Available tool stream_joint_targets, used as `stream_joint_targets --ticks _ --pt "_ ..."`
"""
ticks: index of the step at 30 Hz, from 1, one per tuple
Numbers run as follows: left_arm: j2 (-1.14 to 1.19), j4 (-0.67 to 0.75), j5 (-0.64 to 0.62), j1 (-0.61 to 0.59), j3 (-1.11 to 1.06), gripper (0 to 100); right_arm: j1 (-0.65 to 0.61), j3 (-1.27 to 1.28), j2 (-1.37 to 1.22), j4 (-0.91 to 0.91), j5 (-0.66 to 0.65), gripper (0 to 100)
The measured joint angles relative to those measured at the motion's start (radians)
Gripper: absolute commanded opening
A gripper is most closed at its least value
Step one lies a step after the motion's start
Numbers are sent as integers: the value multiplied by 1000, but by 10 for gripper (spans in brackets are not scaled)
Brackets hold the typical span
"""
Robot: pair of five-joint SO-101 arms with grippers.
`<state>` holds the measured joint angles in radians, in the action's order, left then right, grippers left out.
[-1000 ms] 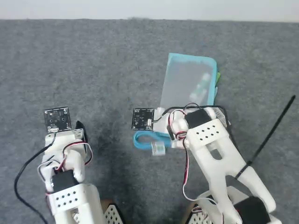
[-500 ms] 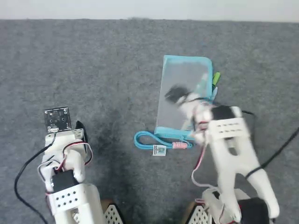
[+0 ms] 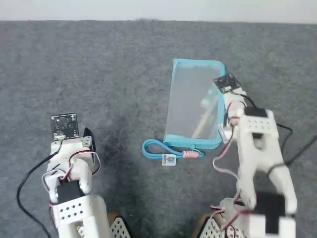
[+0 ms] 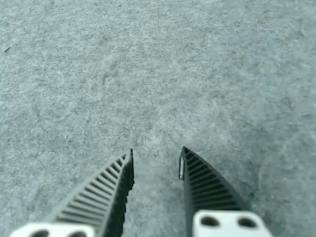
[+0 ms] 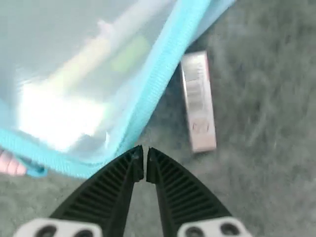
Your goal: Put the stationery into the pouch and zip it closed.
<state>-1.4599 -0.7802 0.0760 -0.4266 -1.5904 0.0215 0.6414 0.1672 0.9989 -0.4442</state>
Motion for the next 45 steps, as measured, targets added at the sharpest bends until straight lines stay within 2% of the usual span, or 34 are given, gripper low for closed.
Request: stream_joint_targets --ticks 8,15,18,23,27,30,39,41,45 --pt "0 0 0 3 0 150 -94 -419 -391 -3 18 15" --pt "0 0 0 2 0 151 -215 -807 -644 97 25 13" --pt "0 0 0 3 0 151 -258 -953 -710 149 87 16" --pt "0 0 0 0 0 151 -256 -1100 -715 288 219 16" --pt "0 0 0 3 0 151 -288 -1096 -666 385 281 13" --pt "0 0 0 0 0 151 -347 -996 -562 388 296 12" --pt "0 0 0 0 0 151 -485 -249 3 14 370 17" --pt "0 0 0 3 0 151 -489 -147 61 -12 371 17" --pt "0 0 0 0 0 149 -496 -98 83 -21 371 13"
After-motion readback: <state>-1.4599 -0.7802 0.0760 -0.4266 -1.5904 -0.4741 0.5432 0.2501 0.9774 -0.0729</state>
